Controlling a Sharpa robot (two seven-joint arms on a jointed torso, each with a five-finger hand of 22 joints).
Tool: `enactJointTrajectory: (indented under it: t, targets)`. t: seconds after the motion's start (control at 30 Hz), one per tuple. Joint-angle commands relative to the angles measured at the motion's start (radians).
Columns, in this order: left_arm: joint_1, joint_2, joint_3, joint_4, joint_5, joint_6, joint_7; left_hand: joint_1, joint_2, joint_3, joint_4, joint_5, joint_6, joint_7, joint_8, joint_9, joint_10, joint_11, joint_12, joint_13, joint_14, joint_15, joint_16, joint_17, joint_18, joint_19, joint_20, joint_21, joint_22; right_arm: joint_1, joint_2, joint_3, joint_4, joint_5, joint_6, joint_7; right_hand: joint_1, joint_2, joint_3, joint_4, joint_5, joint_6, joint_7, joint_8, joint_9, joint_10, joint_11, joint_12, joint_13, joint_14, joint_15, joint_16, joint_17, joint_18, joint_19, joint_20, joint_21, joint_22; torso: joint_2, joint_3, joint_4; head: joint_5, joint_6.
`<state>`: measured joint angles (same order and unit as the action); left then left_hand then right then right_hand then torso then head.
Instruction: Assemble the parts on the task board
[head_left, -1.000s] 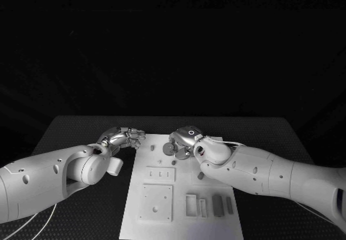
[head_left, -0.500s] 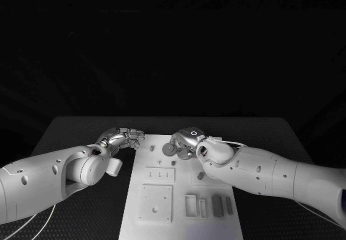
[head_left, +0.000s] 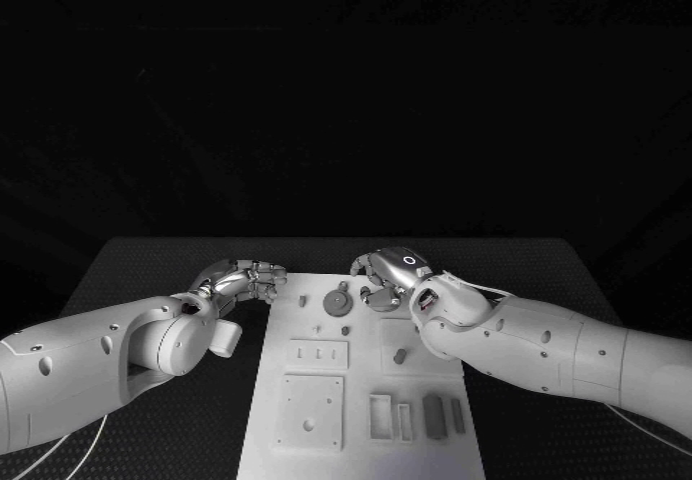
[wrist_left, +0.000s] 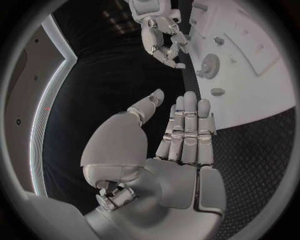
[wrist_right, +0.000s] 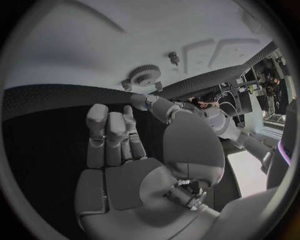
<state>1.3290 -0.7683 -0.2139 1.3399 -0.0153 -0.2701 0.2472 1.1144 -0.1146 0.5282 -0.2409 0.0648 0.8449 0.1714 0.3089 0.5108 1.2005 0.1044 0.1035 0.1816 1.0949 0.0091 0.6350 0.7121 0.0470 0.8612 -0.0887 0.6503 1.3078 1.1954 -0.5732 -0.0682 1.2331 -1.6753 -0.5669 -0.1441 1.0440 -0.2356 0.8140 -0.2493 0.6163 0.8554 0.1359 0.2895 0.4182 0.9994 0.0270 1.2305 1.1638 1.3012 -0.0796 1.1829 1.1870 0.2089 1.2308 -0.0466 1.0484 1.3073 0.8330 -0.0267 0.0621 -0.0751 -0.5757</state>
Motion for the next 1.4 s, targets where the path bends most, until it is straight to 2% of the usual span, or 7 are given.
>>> enactJointTrajectory:
  t: [0.03, 0.13, 0.3, 0.4, 0.57, 0.83, 1.4]
  targets:
    - [0.001, -0.003, 0.001, 0.000, -0.003, 0.003, 0.009, -0.009, 0.000, 0.002, -0.006, 0.002, -0.003, 0.002, -0.005, 0.001, -0.001, 0.006, -0.005, 0.001, -0.004, 0.002, -0.006, 0.002, 0.015, -0.005, 0.000, 0.005, 0.007, 0.006, -0.041, 0.015, 0.029, 0.100, -0.029, 0.083, 0.001, -0.014, -0.004, 0.009, -0.032, 0.007, 0.004, 0.004, 0.000, 0.005, 0.002, 0.005, -0.002, 0.008, 0.002, -0.002, 0.001, 0.053, 0.007, -0.005, 0.000, 0.006, 0.000, 0.0013, -0.0006, -0.001, 0.004]
    - [0.001, -0.003, 0.001, -0.006, -0.003, 0.003, 0.011, -0.009, 0.000, 0.002, -0.006, 0.002, -0.002, 0.002, -0.005, 0.002, 0.001, 0.006, -0.004, 0.002, -0.003, 0.002, -0.006, 0.002, 0.015, -0.005, 0.000, 0.005, 0.007, 0.018, -0.091, 0.032, 0.046, 0.186, 0.003, 0.149, 0.001, -0.021, -0.021, 0.025, -0.157, 0.018, 0.009, 0.011, 0.002, 0.004, 0.008, 0.006, -0.003, 0.006, 0.006, -0.007, 0.000, 0.053, 0.008, -0.007, -0.002, 0.005, -0.001, 0.0020, -0.0054, -0.002, 0.007]
    - [0.001, 0.002, 0.001, -0.023, -0.004, 0.004, 0.014, -0.011, 0.000, 0.003, -0.008, 0.002, 0.000, 0.001, -0.004, 0.004, 0.016, 0.002, 0.003, 0.007, -0.003, 0.001, -0.007, 0.003, 0.015, -0.006, 0.000, 0.006, 0.006, 0.032, -0.168, 0.038, 0.043, 0.342, 0.087, 0.239, -0.001, -0.020, -0.070, 0.028, -0.402, 0.022, 0.017, 0.013, 0.001, -0.010, 0.014, 0.007, -0.002, -0.006, 0.011, -0.014, 0.003, 0.053, -0.006, -0.008, -0.008, 0.007, -0.007, 0.0053, -0.0163, -0.003, 0.009]
    - [0.001, 0.003, 0.001, -0.030, -0.004, 0.006, 0.016, -0.011, 0.000, 0.003, -0.008, 0.002, 0.000, 0.001, -0.004, 0.004, 0.015, 0.002, 0.003, 0.007, -0.003, 0.001, -0.007, 0.003, 0.015, -0.006, 0.000, 0.007, 0.006, 0.032, -0.204, 0.040, 0.033, 0.412, 0.138, 0.275, -0.011, -0.014, -0.116, 0.025, -0.457, 0.021, 0.017, 0.012, 0.000, -0.020, 0.015, 0.009, 0.000, -0.014, 0.012, -0.016, 0.007, 0.053, -0.016, -0.008, -0.009, 0.011, -0.009, 0.0089, -0.0224, -0.003, 0.009]
    - [0.000, 0.006, 0.001, -0.038, -0.004, 0.009, 0.016, -0.012, 0.000, 0.003, -0.008, 0.001, 0.000, 0.001, -0.003, 0.005, 0.014, 0.002, 0.003, 0.007, -0.003, 0.001, -0.007, 0.004, 0.015, -0.006, 0.000, 0.007, 0.006, 0.032, -0.233, 0.040, -0.024, 0.524, 0.207, 0.310, -0.059, 0.001, -0.272, -0.017, -0.373, 0.008, 0.020, 0.010, 0.002, -0.038, 0.018, 0.014, 0.001, -0.031, 0.016, -0.017, 0.016, 0.053, -0.041, -0.007, -0.010, 0.016, -0.011, 0.0166, -0.0318, -0.001, 0.010]
    - [0.000, 0.010, 0.000, -0.044, -0.004, 0.014, 0.016, -0.013, 0.000, 0.003, -0.009, 0.001, 0.001, 0.001, -0.003, 0.005, 0.011, 0.004, 0.000, 0.006, -0.003, 0.001, -0.008, 0.004, 0.015, -0.006, 0.000, 0.007, 0.006, 0.017, -0.243, 0.039, -0.098, 0.533, 0.239, 0.332, -0.045, 0.012, -0.326, -0.035, -0.360, -0.008, 0.017, 0.003, -0.001, -0.057, 0.015, 0.012, 0.000, -0.052, 0.013, -0.023, 0.022, 0.053, -0.063, -0.005, -0.020, 0.016, -0.010, 0.0249, -0.0382, 0.002, 0.011]
    - [-0.004, 0.015, 0.000, -0.051, -0.003, 0.020, 0.017, -0.014, 0.001, 0.003, -0.011, 0.000, 0.000, 0.001, -0.004, 0.006, 0.007, 0.005, -0.003, 0.006, -0.003, 0.001, -0.008, 0.005, 0.015, -0.006, 0.000, 0.007, 0.006, -0.039, -0.179, 0.039, -0.216, 0.533, 0.240, 0.345, -0.014, 0.022, -0.352, -0.035, -0.397, -0.028, 0.019, -0.004, -0.004, -0.070, 0.016, 0.014, -0.001, -0.064, 0.014, -0.024, 0.028, 0.053, -0.075, -0.002, -0.024, 0.016, -0.011, 0.0185, -0.0331, 0.001, 0.000]
